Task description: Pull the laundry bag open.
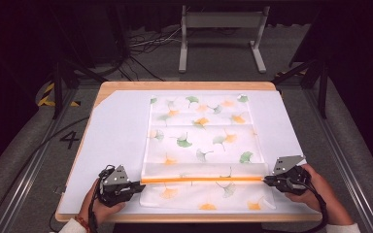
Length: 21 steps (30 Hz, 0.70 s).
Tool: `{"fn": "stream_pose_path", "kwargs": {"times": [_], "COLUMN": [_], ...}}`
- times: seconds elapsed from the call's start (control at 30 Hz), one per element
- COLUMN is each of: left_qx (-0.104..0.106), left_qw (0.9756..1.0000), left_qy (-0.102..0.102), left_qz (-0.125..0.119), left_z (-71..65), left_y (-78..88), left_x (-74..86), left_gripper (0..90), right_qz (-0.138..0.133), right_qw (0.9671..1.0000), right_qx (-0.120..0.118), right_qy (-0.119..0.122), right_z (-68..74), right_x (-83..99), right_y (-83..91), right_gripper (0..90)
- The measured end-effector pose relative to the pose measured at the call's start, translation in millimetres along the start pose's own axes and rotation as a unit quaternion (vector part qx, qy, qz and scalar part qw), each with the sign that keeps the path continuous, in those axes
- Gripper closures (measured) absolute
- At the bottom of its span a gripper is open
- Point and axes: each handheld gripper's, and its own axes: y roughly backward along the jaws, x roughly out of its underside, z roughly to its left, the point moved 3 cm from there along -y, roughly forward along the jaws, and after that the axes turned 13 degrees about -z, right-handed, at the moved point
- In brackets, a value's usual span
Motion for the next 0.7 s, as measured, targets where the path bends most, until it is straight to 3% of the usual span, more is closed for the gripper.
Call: {"fn": "stream_pose_path", "kwargs": {"times": [0.23, 0.7], "left_qx": [-0.015, -0.04], "left_qw": [0.9998, 0.9986], "left_qy": [0.004, -0.008], "left_qz": [-0.008, -0.032], "left_z": [3.3, 9.4], "left_y": [5.4, 14.7], "left_x": [0.5, -4.7], "left_gripper": [72.8, 67.8], "right_qz": [-0.011, -0.05], "right_qw": [0.9999, 0.9984], "right_qx": [-0.007, 0.004], "right_qy": [-0.004, -0.025], "right_z": [0.9, -1.8], "right_x": [-1.4, -6.8], "right_y": [1.7, 6.6], "right_gripper": [83.2, 78.7]}}
